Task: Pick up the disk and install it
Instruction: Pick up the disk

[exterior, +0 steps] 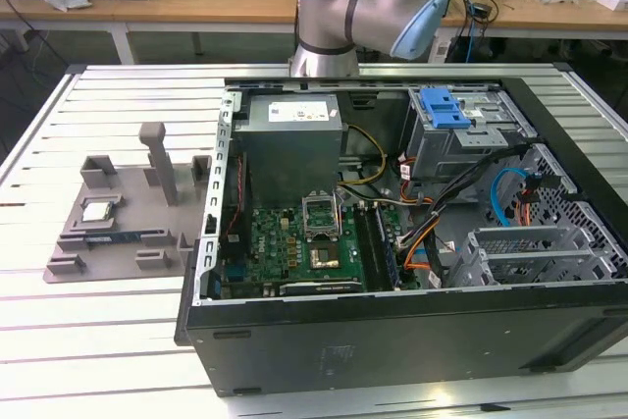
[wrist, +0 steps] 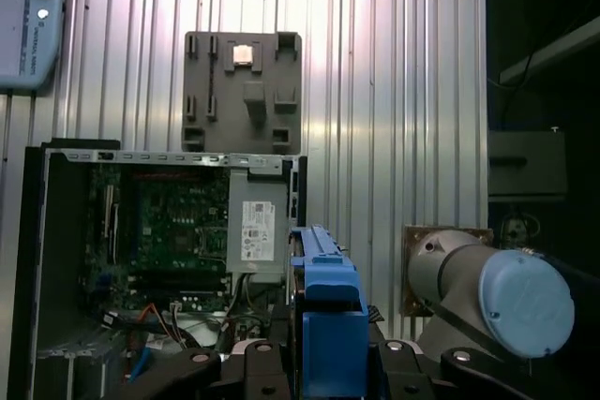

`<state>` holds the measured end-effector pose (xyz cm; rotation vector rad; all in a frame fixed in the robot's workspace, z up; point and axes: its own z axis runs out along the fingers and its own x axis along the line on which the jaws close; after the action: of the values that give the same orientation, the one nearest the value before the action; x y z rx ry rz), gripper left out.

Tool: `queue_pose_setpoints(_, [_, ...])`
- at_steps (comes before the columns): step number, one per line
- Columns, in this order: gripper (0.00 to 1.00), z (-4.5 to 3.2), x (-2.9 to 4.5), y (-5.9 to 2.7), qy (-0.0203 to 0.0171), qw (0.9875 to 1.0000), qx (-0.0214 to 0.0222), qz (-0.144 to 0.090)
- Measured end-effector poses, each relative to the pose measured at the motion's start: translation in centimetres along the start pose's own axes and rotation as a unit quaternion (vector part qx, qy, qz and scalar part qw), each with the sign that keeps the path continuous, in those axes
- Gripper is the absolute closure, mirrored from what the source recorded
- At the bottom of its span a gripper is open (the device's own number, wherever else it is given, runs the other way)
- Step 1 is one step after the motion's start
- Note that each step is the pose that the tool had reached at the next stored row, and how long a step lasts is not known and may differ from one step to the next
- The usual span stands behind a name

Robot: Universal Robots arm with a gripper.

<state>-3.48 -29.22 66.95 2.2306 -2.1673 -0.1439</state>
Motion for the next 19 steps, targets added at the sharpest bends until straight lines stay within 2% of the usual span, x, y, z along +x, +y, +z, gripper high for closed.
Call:
queue_pose_setpoints(10, [0.63,-0.25,0.13,-4.66,-0.0002,1.0,-0.0069,-0.001])
queue_pose_setpoints(11, [0.63,-0.24,0.34,-5.25,-0.0028,1.0,-0.0081,-0.001])
queue_pose_setpoints(13, [0.63,-0.19,0.82,-5.57,-0.0091,0.9999,-0.0085,-0.002])
queue_pose_setpoints(15, [0.63,-0.05,1.96,-5.88,-0.0188,0.9998,-0.0087,-0.003])
queue_pose_setpoints(16, [0.63,0.03,2.7,-5.98,-0.0211,0.9997,-0.0087,-0.003])
queue_pose_setpoints(19, [0.63,0.29,5.37,-6.25,-0.0213,0.9997,-0.0099,-0.003])
